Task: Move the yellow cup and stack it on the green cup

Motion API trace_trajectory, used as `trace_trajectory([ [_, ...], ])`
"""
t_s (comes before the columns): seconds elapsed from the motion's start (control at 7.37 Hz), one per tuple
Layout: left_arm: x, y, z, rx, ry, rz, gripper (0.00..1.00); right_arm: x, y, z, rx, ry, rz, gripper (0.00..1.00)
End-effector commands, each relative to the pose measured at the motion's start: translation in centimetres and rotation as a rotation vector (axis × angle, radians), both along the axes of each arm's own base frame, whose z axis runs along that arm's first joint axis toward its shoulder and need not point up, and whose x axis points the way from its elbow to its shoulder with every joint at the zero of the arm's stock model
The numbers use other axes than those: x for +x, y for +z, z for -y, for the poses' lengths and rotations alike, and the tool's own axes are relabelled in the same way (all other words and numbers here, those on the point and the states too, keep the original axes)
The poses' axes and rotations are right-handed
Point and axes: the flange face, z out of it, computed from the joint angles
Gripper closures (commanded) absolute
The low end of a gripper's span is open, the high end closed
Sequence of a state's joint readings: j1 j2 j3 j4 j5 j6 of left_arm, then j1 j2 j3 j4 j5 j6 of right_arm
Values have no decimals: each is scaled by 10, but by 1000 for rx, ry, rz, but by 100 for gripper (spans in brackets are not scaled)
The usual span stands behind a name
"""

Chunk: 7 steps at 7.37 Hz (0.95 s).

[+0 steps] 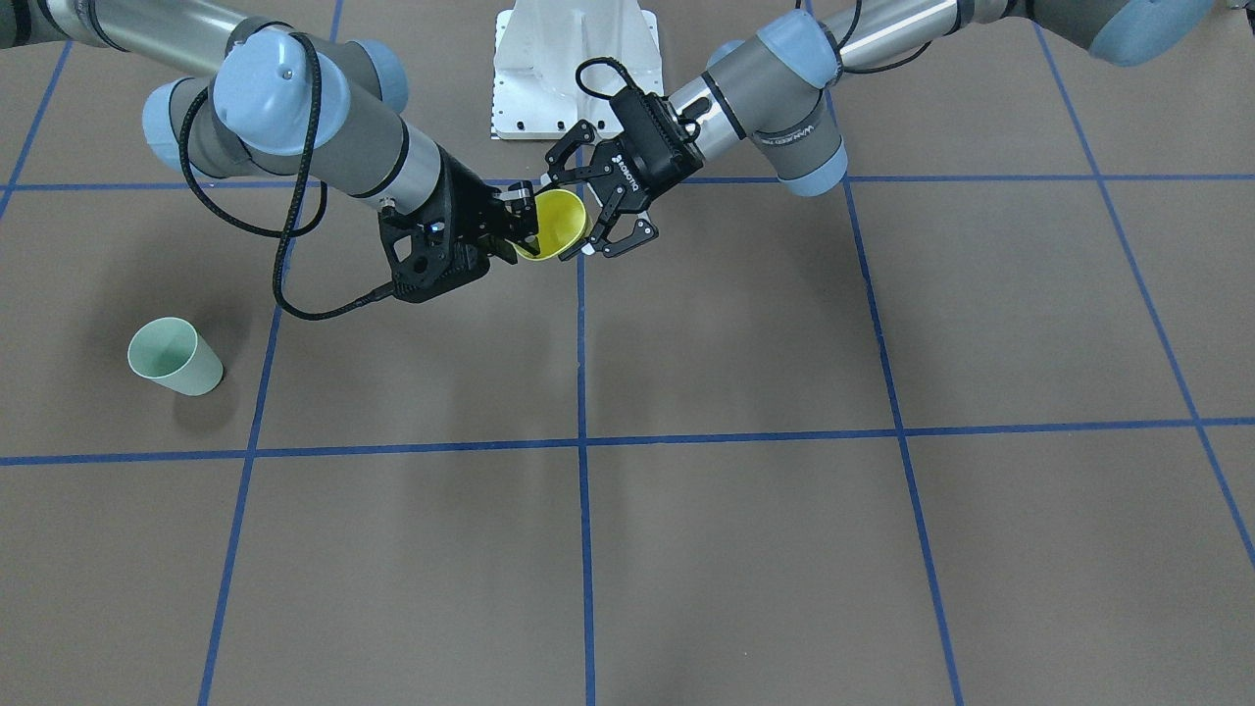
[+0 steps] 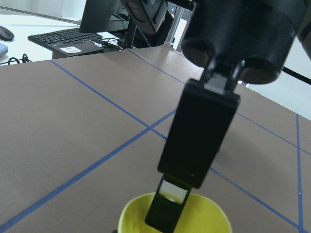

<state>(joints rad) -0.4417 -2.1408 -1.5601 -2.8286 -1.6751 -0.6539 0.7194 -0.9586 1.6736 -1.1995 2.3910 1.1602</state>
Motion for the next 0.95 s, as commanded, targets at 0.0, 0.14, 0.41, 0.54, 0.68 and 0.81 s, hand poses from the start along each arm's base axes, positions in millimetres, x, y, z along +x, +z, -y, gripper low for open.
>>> trace_trajectory([
  [0.0,0,1,0,0,1,1,100,0,0,0,0,-1,0,71],
  [0.14,0,0,0,1,0,-1,100,0,0,0,0,-1,0,72],
  [0.41,0,0,0,1,0,-1,100,0,1,0,0,1,-2,85],
  [0.54,0,0,0,1,0,-1,100,-1,1,-1,-1,0,-1,97],
  [0.68,0,-1,0,1,0,-2,100,0,0,-1,0,0,1,100],
  [0.81,0,-4,0,3,0,-5,73,0,0,-1,0,0,1,100],
])
